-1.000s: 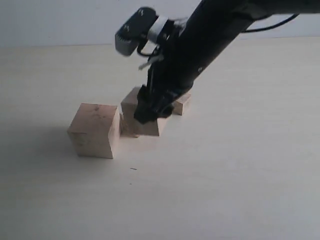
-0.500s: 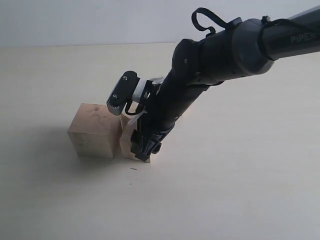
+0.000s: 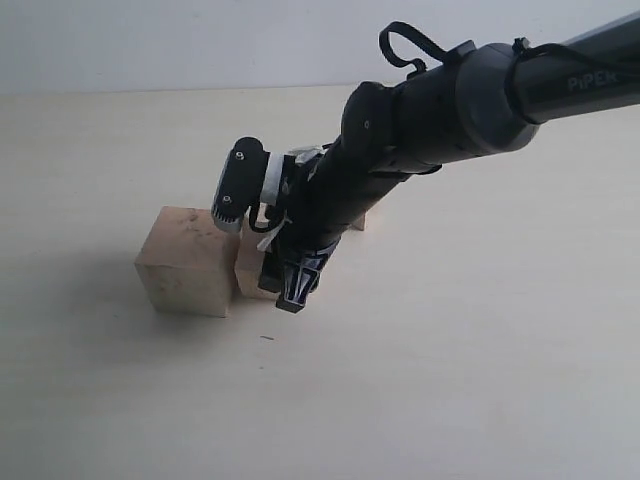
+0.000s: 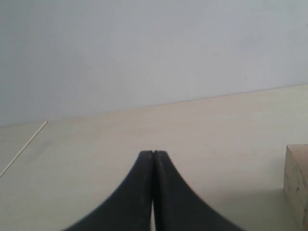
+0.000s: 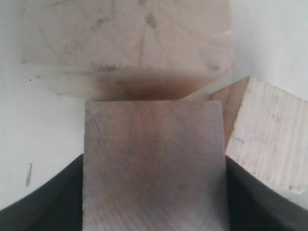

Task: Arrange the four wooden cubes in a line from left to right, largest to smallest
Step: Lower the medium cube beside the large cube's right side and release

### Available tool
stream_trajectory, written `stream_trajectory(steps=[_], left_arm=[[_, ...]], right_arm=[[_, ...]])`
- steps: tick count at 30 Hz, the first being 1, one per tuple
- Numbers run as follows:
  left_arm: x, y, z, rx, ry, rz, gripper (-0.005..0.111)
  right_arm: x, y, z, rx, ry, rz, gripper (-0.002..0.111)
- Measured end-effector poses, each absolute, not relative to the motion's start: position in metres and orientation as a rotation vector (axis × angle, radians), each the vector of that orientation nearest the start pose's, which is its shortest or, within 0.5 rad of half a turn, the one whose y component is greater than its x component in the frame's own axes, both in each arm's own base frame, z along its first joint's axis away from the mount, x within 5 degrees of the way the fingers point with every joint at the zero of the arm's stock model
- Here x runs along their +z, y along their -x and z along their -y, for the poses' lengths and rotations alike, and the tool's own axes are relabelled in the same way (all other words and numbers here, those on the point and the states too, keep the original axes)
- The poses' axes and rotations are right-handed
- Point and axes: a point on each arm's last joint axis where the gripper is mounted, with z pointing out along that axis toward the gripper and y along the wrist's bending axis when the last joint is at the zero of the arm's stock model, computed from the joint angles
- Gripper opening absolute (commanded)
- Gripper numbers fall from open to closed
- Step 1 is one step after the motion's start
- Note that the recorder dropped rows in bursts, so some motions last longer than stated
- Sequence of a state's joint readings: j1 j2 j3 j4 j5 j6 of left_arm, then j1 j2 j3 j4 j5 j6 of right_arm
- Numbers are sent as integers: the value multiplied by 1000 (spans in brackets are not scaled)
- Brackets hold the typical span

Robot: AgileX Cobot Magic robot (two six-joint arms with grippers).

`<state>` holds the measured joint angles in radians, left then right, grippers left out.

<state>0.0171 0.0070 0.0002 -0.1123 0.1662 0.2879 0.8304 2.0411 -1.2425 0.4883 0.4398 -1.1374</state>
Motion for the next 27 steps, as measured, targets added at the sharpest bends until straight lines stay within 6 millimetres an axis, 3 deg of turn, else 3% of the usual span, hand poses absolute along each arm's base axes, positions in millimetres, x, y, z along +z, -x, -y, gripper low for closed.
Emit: stream_trajectory(steps=[7,27], left_arm=[[198,-57,1,132,-147,-1651,0],[198,-57,1,132,-147,-1651,0]], right_arm=[[129,-269,-326,352,1895,-1877,0],[129,-263,-329,371,1994,-1811,0]])
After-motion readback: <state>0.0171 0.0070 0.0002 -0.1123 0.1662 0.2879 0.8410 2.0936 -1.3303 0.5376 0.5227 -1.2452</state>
